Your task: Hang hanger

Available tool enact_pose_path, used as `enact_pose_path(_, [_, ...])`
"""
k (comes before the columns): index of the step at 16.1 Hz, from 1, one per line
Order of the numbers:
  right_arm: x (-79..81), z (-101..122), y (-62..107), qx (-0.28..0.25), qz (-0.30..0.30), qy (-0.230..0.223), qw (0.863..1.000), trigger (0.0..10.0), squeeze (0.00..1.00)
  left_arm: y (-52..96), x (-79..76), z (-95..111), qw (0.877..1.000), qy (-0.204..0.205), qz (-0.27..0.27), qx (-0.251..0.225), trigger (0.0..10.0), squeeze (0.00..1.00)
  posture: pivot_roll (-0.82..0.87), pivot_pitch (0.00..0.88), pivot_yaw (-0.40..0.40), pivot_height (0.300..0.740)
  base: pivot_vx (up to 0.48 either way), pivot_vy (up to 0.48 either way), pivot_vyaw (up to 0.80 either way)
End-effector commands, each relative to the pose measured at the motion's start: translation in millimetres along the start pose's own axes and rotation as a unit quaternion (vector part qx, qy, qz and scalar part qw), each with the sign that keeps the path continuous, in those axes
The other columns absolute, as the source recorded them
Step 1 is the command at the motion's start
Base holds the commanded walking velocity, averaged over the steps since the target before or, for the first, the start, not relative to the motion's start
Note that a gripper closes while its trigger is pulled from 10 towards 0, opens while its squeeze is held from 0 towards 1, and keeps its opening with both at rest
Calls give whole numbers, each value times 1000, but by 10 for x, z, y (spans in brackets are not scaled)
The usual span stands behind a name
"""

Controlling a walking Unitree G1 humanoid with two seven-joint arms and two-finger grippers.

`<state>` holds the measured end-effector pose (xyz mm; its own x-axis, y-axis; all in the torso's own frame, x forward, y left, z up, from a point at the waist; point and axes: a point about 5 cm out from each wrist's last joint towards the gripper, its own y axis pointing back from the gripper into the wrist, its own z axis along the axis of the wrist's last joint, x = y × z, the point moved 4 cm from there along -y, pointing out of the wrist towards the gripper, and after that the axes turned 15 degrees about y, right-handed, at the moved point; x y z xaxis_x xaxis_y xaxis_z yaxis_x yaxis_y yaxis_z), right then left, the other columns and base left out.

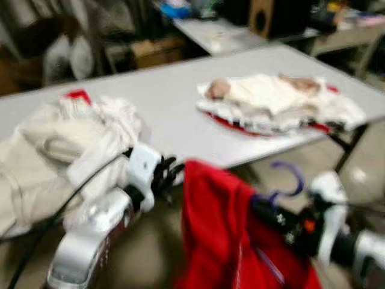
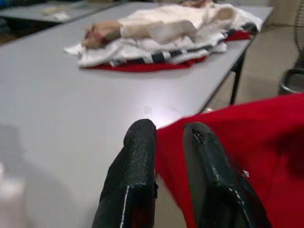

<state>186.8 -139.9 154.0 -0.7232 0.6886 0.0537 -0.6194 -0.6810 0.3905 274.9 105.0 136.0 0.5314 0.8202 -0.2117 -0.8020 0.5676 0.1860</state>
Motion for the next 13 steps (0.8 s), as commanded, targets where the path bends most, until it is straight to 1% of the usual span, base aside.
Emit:
enact_pose_path(1, [43,-32,-14,-1,9,23,1000,10000,0,53,49,-49,1000,-2,8,5,10000,0,-6,14,82,740,0,0,800])
enact_pose_path(2, [57,-95,-19,11,14,26,1000,10000,0,79,59,-70,1000,1,10,7,10000,0,-4,15,81,740,0,0,800])
enact_pose_path(4, [112,-304,-46,40,38,43,998,10000,0,169,79,-142,1000,18,18,13,10000,0,17,22,62,740,0,0,800])
enact_pose_path(5, [113,-352,-63,42,40,52,997,10000,0,197,79,-179,999,27,19,18,10000,0,20,23,59,740,0,0,800])
enact_pose_path(6, [115,-384,-98,39,44,57,997,10000,0,236,98,-207,999,19,28,20,10000,0,39,30,42,740,0,0,800])
enact_pose_path(8, [111,-436,-181,27,57,78,995,10000,0,377,156,-287,998,9,57,26,10000,0,73,39,18,740,0,0,800])
enact_pose_path(10, [105,-440,-224,16,64,88,994,10000,0,448,206,-299,997,4,68,26,10000,0,82,42,12,740,0,0,800])
enact_pose_path(11, [74,-443,-285,10,72,107,992,10000,0,527,280,-302,996,9,85,23,10000,0,104,45,-2,740,0,0,800])
enact_pose_path(13, [49,-439,-426,8,88,141,986,10000,0,625,397,-328,993,8,113,27,10000,0,131,49,-21,740,0,0,800])
